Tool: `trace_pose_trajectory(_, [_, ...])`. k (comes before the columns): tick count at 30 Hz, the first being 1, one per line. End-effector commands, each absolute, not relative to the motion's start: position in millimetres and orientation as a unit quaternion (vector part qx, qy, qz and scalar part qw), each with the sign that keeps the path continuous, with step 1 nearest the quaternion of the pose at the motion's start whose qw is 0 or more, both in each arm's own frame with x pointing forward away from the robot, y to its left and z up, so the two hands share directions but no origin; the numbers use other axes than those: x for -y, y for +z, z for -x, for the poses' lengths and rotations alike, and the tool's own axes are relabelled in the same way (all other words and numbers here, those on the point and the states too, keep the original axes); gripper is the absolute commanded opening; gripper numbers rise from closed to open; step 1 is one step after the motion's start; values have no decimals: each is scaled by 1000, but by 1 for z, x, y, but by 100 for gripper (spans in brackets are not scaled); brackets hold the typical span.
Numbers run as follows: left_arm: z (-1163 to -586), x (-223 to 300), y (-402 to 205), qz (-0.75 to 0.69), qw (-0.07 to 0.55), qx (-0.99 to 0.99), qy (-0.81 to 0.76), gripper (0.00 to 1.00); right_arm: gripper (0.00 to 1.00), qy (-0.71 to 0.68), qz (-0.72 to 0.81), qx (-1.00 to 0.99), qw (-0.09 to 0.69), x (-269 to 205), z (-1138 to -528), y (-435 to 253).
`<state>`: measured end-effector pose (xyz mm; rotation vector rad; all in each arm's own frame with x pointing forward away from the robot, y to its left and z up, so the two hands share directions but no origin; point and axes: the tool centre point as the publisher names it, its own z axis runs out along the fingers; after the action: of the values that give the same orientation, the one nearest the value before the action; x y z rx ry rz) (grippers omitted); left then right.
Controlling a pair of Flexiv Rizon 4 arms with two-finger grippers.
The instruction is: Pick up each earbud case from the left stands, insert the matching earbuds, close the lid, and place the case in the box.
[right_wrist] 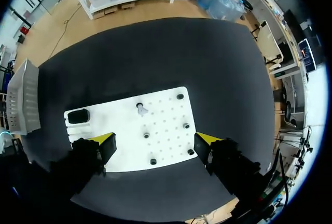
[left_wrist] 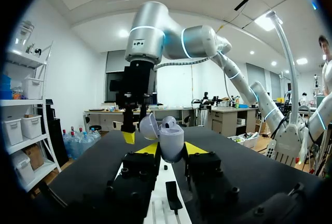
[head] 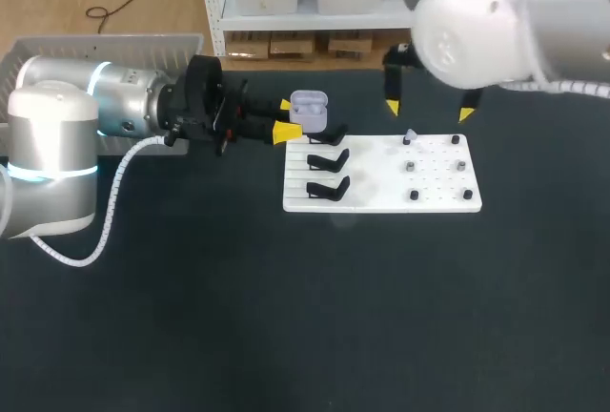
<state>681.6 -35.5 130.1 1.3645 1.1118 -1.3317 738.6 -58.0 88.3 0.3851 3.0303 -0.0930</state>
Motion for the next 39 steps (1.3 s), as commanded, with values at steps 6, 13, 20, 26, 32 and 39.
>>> trace_pose_trajectory(6, [-680,35,130,-551,453,-450,-537,0,100,-34,-130,-990,39,57,-740,78])
trace_pose_trajectory(13, [-680,35,130,-551,453,-450,-537,0,100,-34,-130,-990,39,57,-740,78])
trace_pose_trajectory(20, [-680,35,130,-551,453,-450,-537,0,100,-34,-130,-990,39,57,-740,78])
trace_pose_trajectory(26, [-680,35,130,-551,453,-450,-537,0,100,5,-129,-990,57,57,-746,75])
trace_pose_trajectory(32, [-680,35,130,-551,453,-450,-537,0,100,48,-115,-990,64,53,-749,70])
trace_pose_trajectory(39, [-680,35,130,-551,453,-450,-537,0,97,45,-106,-991,72,52,-752,55])
